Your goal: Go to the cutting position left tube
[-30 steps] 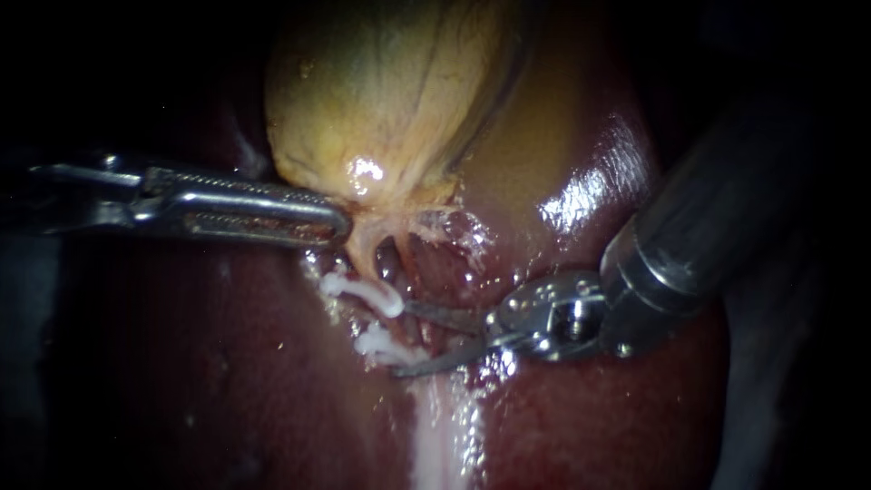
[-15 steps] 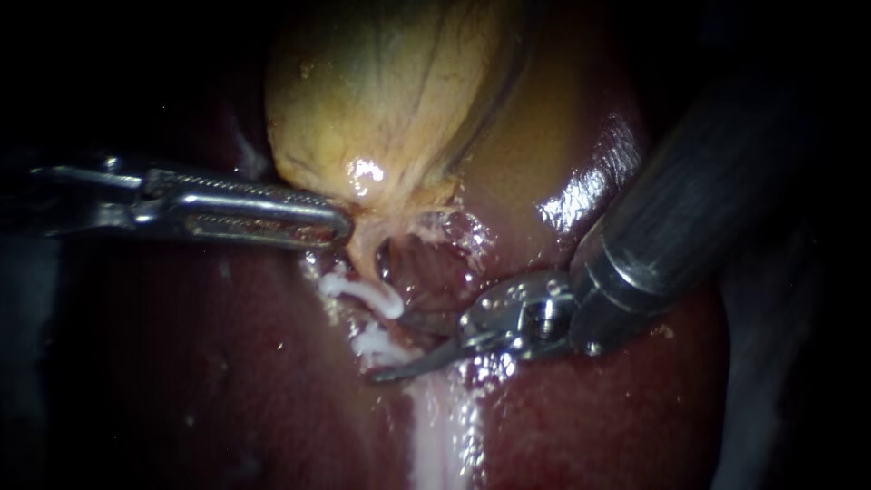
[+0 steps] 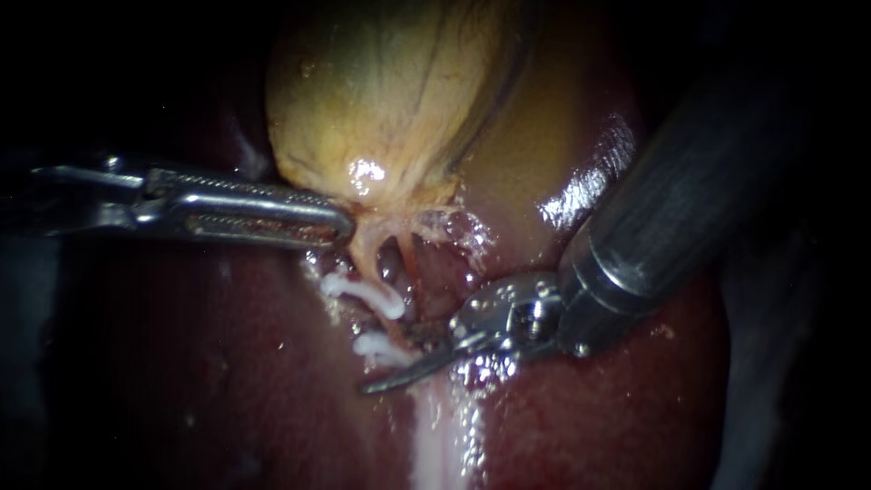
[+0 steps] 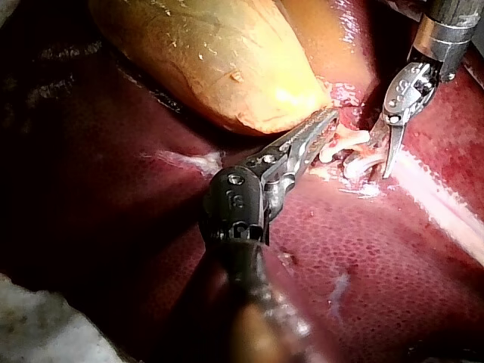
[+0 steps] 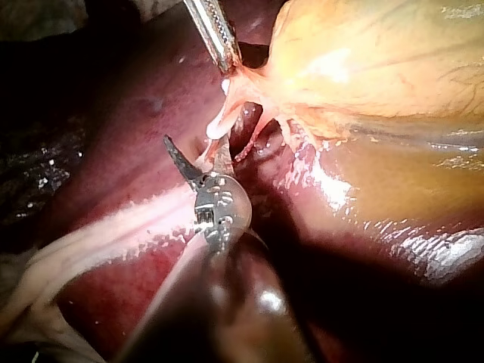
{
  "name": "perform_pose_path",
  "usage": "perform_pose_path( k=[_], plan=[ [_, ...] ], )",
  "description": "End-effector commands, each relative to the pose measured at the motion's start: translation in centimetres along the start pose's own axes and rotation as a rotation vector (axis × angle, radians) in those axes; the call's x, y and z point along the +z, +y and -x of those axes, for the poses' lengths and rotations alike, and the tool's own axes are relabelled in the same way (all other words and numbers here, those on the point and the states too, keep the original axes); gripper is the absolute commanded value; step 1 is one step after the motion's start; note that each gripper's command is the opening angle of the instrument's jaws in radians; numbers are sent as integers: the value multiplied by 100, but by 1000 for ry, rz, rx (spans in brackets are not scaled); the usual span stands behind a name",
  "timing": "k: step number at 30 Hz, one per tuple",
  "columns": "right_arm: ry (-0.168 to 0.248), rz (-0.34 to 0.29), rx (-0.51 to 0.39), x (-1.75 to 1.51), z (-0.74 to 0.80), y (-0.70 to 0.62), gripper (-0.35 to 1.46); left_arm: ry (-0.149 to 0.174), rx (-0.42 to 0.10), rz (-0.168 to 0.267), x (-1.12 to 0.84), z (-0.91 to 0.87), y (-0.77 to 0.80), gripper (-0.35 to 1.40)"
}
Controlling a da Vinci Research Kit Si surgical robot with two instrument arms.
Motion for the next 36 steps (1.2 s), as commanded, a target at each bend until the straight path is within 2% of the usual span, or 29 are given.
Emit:
perform_pose_path(
  k=[1,24,36],
  plan=[
    [6,1,0,0,-1,1,120,0,0,0,0,0,0,-35],
    [131,-48,5,25,-19,18,103,2,0,-5,4,0,0,-35],
    [142,-49,4,28,-19,22,104,1,0,-4,6,1,1,-35]
  ],
)
